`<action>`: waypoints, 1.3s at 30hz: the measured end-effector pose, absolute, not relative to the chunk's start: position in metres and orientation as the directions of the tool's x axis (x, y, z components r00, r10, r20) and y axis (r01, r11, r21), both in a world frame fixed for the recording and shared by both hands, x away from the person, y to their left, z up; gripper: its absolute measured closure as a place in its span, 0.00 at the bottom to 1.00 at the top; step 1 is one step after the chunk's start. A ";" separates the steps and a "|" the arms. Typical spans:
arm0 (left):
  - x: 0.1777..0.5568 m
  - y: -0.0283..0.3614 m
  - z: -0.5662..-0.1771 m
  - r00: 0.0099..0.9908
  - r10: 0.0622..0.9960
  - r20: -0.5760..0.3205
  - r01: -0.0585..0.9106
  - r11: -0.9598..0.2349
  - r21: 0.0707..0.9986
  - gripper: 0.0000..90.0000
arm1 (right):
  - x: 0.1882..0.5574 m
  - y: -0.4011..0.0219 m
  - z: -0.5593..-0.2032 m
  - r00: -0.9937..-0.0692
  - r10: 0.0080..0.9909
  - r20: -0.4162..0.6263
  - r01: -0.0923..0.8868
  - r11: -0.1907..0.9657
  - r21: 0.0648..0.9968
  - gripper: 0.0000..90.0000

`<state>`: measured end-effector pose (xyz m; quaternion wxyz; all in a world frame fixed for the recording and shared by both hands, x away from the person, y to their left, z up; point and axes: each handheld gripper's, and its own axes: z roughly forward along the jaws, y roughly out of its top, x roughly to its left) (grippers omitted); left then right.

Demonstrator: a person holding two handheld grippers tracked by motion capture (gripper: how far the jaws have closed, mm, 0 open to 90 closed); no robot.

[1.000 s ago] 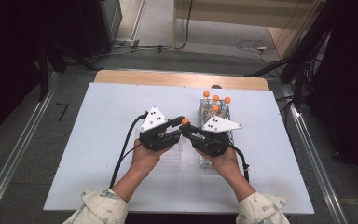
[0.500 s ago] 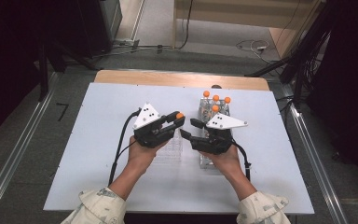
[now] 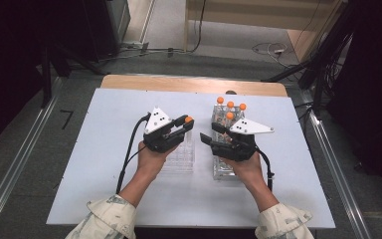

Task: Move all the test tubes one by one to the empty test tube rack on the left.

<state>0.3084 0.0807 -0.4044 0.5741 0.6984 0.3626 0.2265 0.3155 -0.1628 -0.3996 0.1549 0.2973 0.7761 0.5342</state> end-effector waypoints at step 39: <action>0.304 0.066 -0.439 0.618 0.785 -0.036 0.286 -0.183 0.941 0.72 | 0.322 -0.178 -0.399 -0.741 0.666 0.084 0.310 0.228 0.923 0.46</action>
